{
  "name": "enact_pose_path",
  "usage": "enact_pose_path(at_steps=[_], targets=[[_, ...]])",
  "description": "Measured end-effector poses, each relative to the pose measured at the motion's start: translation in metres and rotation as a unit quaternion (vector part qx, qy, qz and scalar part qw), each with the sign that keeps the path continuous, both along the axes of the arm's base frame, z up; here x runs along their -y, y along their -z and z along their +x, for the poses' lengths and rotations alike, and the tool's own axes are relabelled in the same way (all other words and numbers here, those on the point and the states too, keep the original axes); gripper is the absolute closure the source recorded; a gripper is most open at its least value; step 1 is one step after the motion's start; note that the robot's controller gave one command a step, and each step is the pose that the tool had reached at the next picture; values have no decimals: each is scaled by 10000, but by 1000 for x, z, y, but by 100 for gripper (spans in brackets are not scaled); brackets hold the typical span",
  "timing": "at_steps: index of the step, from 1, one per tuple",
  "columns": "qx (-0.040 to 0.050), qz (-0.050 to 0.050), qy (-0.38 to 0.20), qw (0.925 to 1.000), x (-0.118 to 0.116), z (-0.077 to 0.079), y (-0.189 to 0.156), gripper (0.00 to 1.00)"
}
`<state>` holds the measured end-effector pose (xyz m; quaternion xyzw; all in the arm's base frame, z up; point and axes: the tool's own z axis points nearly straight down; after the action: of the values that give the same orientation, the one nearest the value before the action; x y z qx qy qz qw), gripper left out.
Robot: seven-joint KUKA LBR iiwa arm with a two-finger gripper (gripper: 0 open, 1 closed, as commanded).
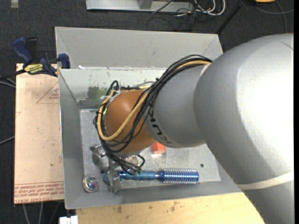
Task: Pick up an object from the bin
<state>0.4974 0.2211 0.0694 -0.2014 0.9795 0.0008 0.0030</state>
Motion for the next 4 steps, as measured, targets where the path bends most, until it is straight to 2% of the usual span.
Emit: enact_pose_path(at_steps=[1, 2, 3, 4], targets=[[-11, -18, 149, 9999, 66, 3, -1, 0], [-31, -5, 121, 9999, 62, 1, -1, 100], [33, 4, 61, 10000, 83, 8, -220, 100], [-61, -7, -15, 10000, 26, 9, -135, 100]])
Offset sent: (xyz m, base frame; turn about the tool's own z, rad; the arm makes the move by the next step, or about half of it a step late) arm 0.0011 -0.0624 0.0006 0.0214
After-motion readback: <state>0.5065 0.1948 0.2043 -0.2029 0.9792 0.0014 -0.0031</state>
